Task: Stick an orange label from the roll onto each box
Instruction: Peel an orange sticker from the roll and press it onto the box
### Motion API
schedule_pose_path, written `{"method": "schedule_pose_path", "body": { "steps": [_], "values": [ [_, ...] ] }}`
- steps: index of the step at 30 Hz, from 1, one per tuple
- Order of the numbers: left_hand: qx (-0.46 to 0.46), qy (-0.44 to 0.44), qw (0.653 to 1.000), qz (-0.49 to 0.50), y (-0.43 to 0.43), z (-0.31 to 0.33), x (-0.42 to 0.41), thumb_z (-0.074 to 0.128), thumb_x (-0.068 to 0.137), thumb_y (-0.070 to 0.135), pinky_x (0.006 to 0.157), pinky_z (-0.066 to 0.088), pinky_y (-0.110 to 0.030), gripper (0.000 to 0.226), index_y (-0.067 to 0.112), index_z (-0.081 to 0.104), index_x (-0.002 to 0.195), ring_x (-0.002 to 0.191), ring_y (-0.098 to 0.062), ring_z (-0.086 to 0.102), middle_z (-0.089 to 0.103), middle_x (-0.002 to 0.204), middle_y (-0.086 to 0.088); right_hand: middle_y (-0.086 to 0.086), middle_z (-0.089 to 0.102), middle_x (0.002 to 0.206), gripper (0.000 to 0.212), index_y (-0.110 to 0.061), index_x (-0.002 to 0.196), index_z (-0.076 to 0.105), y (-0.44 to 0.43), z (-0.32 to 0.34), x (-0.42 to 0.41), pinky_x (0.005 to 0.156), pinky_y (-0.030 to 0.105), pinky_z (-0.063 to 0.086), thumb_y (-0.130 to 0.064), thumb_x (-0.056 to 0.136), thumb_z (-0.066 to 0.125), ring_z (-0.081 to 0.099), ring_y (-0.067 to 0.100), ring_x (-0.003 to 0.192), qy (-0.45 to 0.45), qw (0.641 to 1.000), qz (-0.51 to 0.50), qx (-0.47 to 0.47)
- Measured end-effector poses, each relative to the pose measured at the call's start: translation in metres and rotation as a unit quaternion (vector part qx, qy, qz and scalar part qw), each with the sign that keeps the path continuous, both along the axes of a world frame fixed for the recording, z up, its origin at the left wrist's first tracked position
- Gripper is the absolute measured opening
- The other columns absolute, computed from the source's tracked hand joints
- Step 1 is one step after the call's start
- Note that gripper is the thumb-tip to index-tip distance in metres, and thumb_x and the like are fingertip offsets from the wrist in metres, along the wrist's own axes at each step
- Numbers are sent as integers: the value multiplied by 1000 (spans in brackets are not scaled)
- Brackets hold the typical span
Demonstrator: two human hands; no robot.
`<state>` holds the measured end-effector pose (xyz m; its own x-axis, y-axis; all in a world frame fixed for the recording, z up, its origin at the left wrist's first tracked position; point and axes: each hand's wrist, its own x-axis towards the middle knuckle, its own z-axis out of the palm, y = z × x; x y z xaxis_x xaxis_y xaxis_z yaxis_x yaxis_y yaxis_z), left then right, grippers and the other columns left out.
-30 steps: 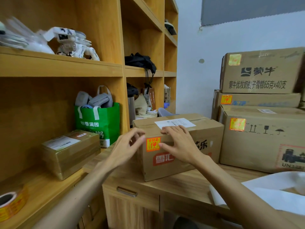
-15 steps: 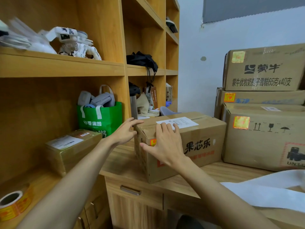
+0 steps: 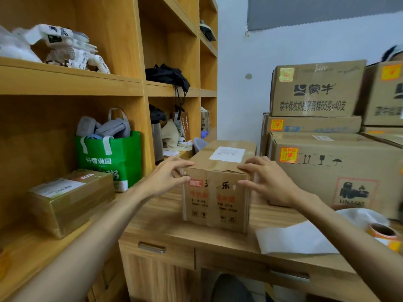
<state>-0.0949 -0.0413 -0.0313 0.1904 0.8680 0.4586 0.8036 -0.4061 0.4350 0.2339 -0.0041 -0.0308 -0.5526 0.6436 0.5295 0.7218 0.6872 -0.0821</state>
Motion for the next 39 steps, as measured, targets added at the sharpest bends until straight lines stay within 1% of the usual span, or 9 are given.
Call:
{"method": "schedule_pose_path", "body": {
  "steps": [4,13,16,22,25,27,30,35,39],
  "values": [
    [22,-15,1000,-1,15,-5,41,74,89,33,94,52,-30,45,35,62,132,98,-5,55,48,110,15,-2,59,132,41,-23,129,63,15,2,30,97,41,43,-41,92,64,51,21,118,13,999,-37,5],
    [54,-51,997,31,39,-19,92,71,92,32,85,41,-14,48,28,58,138,98,-8,55,44,117,5,-4,55,136,37,-18,133,58,37,-12,48,93,39,50,-25,96,60,56,20,118,78,990,-115,-13],
    [71,-37,996,46,46,-25,97,69,92,37,96,47,-35,49,31,57,140,109,-12,50,44,118,6,-6,50,144,37,-21,136,53,38,-21,49,89,39,52,-24,100,54,57,19,119,104,988,-115,-8],
    [183,109,975,64,38,-13,114,71,90,28,107,36,-37,53,24,54,140,126,-20,45,50,134,-4,-9,41,151,43,-23,140,48,35,-20,63,87,41,54,-29,98,57,59,18,117,91,990,-107,6],
    [221,113,969,-11,33,-10,145,69,91,28,102,43,-38,41,19,61,130,117,-18,51,59,124,-2,-8,52,132,28,-22,123,59,19,-18,94,74,33,48,-29,95,61,59,13,95,76,992,-103,19],
    [198,116,971,-71,32,-14,176,67,93,33,97,46,-35,32,21,64,123,113,-14,52,61,117,3,-8,58,112,14,-21,106,64,7,-20,126,71,29,39,-27,93,64,56,12,86,62,991,-117,1],
    [129,109,975,-143,30,-27,232,64,95,41,98,45,-36,32,24,65,121,109,-12,52,62,116,7,-10,60,95,1,-26,92,66,-16,-28,184,68,30,42,-26,92,66,53,3,76,47,986,-145,-62],
    [40,117,968,-219,21,-52,329,58,96,50,94,42,-35,38,26,61,125,106,-11,49,61,116,8,-9,68,84,6,-32,83,68,-54,-50,270,70,38,52,-29,87,71,61,11,75,84,958,-245,-123],
    [2,115,966,-229,15,-72,386,57,95,54,91,43,-40,41,23,62,122,107,-16,51,60,119,4,-18,65,86,14,-34,85,67,-77,-62,296,65,16,42,-23,85,76,58,-5,78,118,956,-230,-141]
  ]
}}
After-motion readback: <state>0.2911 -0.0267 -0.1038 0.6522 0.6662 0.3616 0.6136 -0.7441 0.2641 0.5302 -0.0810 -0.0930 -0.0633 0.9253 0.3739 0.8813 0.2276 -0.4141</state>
